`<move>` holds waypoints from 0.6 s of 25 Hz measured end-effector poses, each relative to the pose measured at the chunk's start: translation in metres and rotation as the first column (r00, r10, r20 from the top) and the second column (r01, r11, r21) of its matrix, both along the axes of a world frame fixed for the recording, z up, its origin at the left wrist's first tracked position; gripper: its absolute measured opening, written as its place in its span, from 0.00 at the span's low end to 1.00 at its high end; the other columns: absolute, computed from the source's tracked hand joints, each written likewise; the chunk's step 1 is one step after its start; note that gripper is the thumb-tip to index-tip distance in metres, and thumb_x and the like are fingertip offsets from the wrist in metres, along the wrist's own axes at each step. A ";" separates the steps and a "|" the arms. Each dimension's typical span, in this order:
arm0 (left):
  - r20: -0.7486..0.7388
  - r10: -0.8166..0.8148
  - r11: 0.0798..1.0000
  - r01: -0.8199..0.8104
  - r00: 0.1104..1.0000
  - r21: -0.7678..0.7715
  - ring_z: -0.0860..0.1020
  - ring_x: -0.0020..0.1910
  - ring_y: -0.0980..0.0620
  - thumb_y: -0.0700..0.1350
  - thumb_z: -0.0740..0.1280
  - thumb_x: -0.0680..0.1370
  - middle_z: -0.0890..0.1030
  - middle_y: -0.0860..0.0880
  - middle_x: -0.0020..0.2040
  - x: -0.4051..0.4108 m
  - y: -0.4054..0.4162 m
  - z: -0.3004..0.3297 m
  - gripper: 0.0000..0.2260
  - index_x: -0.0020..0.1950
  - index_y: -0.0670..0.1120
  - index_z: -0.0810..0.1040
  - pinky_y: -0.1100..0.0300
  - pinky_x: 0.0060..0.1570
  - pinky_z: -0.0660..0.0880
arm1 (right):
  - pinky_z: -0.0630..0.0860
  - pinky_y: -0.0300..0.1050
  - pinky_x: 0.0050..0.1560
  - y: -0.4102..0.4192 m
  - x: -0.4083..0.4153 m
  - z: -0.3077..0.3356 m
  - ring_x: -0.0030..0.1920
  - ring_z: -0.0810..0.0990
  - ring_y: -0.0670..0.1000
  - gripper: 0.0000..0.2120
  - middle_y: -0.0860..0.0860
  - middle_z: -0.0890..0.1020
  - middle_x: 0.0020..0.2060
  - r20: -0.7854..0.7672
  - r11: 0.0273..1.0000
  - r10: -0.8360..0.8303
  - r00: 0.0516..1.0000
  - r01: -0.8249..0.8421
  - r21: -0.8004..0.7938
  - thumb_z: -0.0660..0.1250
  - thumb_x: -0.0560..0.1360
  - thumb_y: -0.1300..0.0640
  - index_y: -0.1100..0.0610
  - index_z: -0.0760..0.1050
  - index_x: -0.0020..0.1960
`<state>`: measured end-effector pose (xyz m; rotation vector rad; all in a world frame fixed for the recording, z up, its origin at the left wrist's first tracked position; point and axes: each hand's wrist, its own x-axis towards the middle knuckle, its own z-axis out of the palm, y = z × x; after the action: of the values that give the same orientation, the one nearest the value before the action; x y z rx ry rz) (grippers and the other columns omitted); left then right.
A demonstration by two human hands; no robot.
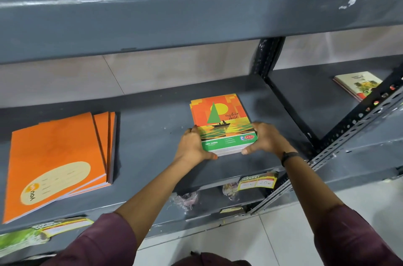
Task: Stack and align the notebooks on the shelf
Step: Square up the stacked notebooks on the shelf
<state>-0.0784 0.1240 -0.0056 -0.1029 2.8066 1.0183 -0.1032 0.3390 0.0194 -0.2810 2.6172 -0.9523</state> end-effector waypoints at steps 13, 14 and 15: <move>-0.218 0.791 0.601 -0.660 0.572 0.451 0.72 0.64 0.41 0.53 0.58 0.75 0.74 0.38 0.66 0.097 -0.275 0.012 0.23 0.65 0.40 0.70 0.47 0.65 0.68 | 0.65 0.38 0.60 -0.199 0.044 0.019 0.53 0.73 0.41 0.08 0.44 0.75 0.52 0.114 0.884 -0.020 0.993 0.071 -0.462 0.63 0.76 0.52 0.52 0.74 0.54; -0.147 0.874 0.478 -0.763 0.463 0.435 0.73 0.62 0.37 0.55 0.57 0.75 0.75 0.35 0.63 0.105 -0.304 0.009 0.24 0.62 0.39 0.71 0.44 0.63 0.69 | 0.65 0.41 0.63 -0.224 0.044 0.011 0.55 0.74 0.42 0.09 0.45 0.77 0.53 0.226 0.843 -0.016 0.974 0.135 -0.520 0.61 0.77 0.50 0.52 0.74 0.54; -0.042 0.920 0.370 -0.828 0.390 0.421 0.75 0.56 0.35 0.56 0.55 0.75 0.77 0.33 0.57 0.110 -0.326 0.007 0.24 0.57 0.37 0.73 0.44 0.58 0.72 | 0.63 0.44 0.67 -0.248 0.042 0.003 0.62 0.73 0.46 0.18 0.50 0.76 0.62 0.355 0.802 -0.003 0.935 0.214 -0.557 0.59 0.78 0.47 0.57 0.72 0.61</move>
<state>0.0314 -0.2025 0.0016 -1.7572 2.6157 1.7985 -0.0611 0.0914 0.0225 -0.0927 1.9802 -1.6857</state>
